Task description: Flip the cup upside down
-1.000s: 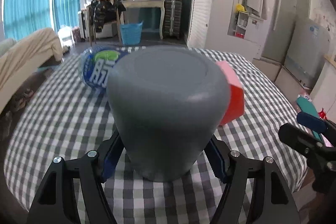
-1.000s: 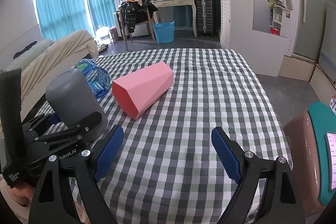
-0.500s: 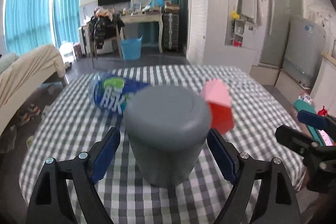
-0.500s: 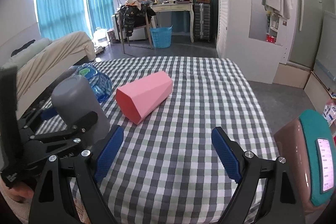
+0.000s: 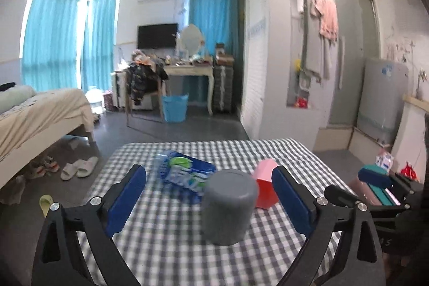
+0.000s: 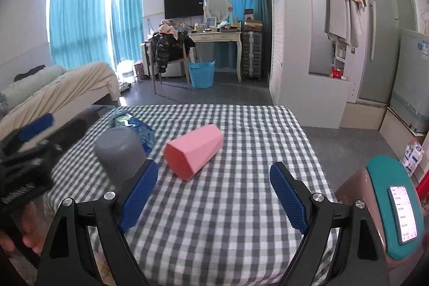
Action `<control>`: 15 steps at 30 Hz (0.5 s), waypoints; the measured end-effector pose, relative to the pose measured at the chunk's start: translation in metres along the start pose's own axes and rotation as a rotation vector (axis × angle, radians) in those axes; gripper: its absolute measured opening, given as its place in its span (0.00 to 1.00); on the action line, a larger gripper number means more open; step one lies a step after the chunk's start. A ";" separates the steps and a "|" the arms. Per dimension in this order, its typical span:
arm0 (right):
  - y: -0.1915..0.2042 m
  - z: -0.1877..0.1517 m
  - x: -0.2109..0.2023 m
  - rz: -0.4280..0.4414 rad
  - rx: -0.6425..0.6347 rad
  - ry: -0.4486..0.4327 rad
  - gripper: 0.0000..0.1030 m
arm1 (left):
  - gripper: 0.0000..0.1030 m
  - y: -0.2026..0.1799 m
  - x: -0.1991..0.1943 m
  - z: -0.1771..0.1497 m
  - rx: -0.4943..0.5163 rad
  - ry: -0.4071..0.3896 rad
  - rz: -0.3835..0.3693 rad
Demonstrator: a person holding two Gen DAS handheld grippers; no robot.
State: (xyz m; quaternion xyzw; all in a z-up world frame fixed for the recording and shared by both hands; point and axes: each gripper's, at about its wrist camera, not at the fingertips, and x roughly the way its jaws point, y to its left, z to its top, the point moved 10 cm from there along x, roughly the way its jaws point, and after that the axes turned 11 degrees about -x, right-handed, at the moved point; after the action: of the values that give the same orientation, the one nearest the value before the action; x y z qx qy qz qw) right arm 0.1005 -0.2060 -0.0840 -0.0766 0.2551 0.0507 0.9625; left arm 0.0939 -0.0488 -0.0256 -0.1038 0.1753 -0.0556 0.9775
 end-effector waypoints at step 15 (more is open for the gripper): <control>0.039 -0.014 -0.009 -0.016 -0.009 -0.020 1.00 | 0.97 0.061 -0.023 -0.031 -0.051 0.022 0.129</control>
State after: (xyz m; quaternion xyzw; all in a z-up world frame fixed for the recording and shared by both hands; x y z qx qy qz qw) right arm 0.0803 -0.1703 -0.0966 -0.0827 0.2445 0.0448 0.9651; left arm 0.0662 0.0082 -0.0599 -0.1166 0.1938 0.0110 0.9740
